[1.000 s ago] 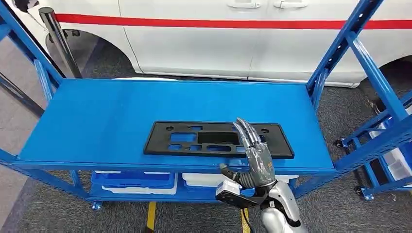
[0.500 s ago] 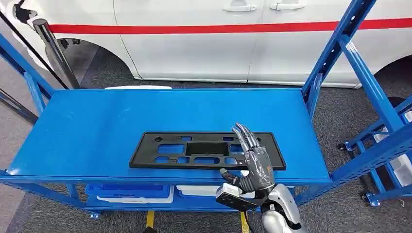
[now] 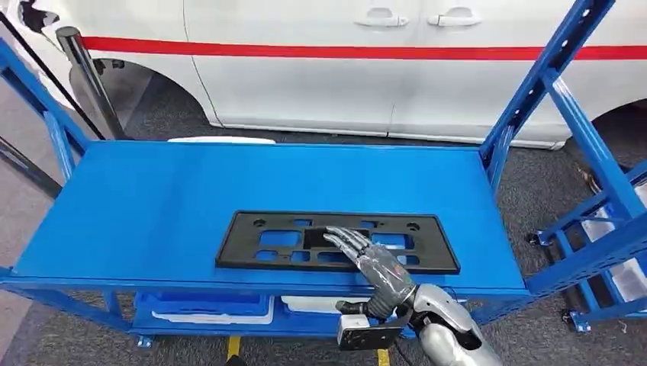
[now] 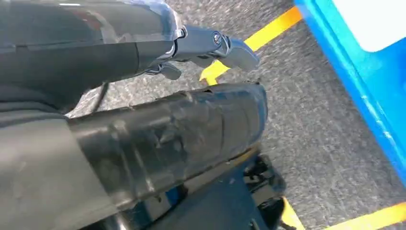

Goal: Take the parts from the cabinet and place them on the table.

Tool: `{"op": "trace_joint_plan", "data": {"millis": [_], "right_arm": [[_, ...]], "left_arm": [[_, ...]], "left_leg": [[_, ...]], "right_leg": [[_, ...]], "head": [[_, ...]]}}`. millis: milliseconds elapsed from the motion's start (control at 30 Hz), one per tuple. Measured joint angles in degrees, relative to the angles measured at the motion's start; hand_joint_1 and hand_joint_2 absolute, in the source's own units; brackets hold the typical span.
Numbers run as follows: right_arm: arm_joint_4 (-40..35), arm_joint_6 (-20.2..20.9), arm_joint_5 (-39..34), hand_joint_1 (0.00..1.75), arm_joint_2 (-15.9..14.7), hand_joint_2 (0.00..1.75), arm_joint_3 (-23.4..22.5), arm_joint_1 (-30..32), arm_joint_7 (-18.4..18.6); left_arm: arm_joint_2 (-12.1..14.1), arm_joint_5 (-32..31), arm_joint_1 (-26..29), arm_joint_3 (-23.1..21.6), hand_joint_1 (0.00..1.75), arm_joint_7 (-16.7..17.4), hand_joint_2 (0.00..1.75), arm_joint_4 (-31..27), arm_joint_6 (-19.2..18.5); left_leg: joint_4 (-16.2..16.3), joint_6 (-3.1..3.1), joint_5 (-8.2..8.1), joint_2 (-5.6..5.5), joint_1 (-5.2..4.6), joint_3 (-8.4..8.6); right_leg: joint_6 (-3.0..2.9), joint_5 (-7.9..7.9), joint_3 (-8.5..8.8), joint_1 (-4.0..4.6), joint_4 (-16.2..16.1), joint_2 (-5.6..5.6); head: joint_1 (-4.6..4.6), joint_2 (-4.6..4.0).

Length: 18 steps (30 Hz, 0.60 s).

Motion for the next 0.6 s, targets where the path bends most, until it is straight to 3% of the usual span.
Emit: {"op": "trace_joint_plan", "data": {"millis": [67,100,133,200,233,267,367,433,467,533,567,600], "right_arm": [[0.3,0.6,-0.5,0.0,-0.9,1.75,0.8,-0.2,0.0],[0.4,0.7,-0.7,0.0,-1.4,1.75,1.1,-0.2,0.1],[0.5,0.9,-0.9,0.0,-1.7,1.75,1.3,-0.3,0.1],[0.7,0.9,-1.0,0.0,-2.3,1.75,1.5,-0.8,0.2],[0.7,0.9,-1.0,0.0,-2.6,1.75,1.5,-1.1,0.2],[0.8,0.9,-1.0,0.0,-2.8,1.75,1.8,-1.5,0.2],[0.8,0.6,-1.0,0.0,-2.9,1.75,2.3,-1.5,0.3],[0.8,-0.8,-0.4,0.0,-3.3,1.75,2.4,-1.7,1.2],[0.8,-1.9,-0.1,0.0,-3.4,1.75,2.4,-1.8,1.5],[0.9,-2.8,0.5,0.0,-3.4,1.75,2.5,-1.7,2.1],[1.0,-3.1,0.6,0.0,-3.5,1.75,2.5,-1.6,2.2],[1.1,-3.3,0.8,0.0,-3.5,1.75,2.5,-1.5,2.4]], "left_arm": [[0.0,0.0,0.0,-0.2,0.0,-0.2,0.0,0.0,-0.4],[0.0,0.0,0.1,-0.2,0.0,-0.2,0.0,0.0,-0.4],[0.0,0.0,0.2,-0.2,0.0,-0.2,0.0,0.0,-0.4],[0.0,0.0,0.3,-0.4,0.0,-0.2,0.0,0.0,-0.4],[0.0,0.0,0.3,-0.4,0.0,-0.2,0.0,0.0,-0.4],[0.0,0.0,0.2,-0.5,0.0,-0.2,0.0,0.0,-0.4],[0.0,0.1,0.2,-0.5,0.0,-0.2,0.0,0.0,-0.4],[0.0,0.2,0.2,-0.5,0.0,-0.2,0.0,0.0,-0.2],[0.0,0.2,0.2,-0.5,0.0,-0.2,0.0,0.0,-0.2],[0.0,0.3,0.2,-0.5,0.0,-0.2,0.0,0.0,0.1],[0.0,0.5,0.3,-0.5,0.0,-0.2,0.0,0.0,0.3],[0.0,0.5,0.4,-0.5,0.0,-0.2,0.0,0.0,0.3]], "left_leg": [[0.1,0.07,-0.05,0.02,0.0,-0.02],[0.1,0.05,-0.1,0.0,0.01,0.02],[0.2,0.02,-0.18,-0.07,0.04,0.06],[0.6,-0.33,-0.54,-0.19,0.16,0.22],[0.8,-0.62,-0.76,-0.18,0.15,0.26],[1.1,-1.01,-0.99,-0.18,-0.35,-0.01],[0.7,-1.8,-0.78,-0.17,-0.17,0.12],[1.5,-2.53,-1.63,-0.09,0.1,-0.03],[4.1,-2.68,-3.55,-0.07,0.07,-1.22],[12.8,-2.93,-7.83,-0.06,0.15,-5.35],[16.9,-2.98,-9.25,-0.06,0.14,-7.35],[19.0,-2.91,-9.26,-0.06,0.14,-8.48]], "right_leg": [[0.41,-2.8,-3.93,-0.28,8.0,-0.02],[0.54,-2.32,-4.53,-0.46,8.9,-0.03],[0.61,-0.5,-3.67,-0.61,6.9,-0.05],[0.55,4.83,1.23,-0.87,-3.0,-0.1],[0.47,5.69,3.16,-0.96,-7.4,-0.15],[0.25,4.96,3.67,-0.44,-8.3,-0.11],[-0.7,5.11,3.49,-0.31,-8.1,0.07],[-1.67,5.46,3.95,-0.63,-8.8,-0.07],[-2.16,5.47,3.97,-0.64,-8.9,-0.1],[-2.33,5.42,3.91,-0.44,-8.9,-0.18],[-2.38,5.38,3.87,-0.32,-8.9,-0.23],[-2.39,5.38,3.9,-0.18,-8.8,-0.23]], "head": [[-0.02,0.0],[-0.06,0.0],[-0.02,0.0],[-0.04,0.0],[-0.02,0.0],[-0.02,0.0],[-0.11,0.0],[-0.11,0.0],[-0.19,0.0],[-0.17,0.0],[-0.15,0.0],[-0.17,0.0]]}}
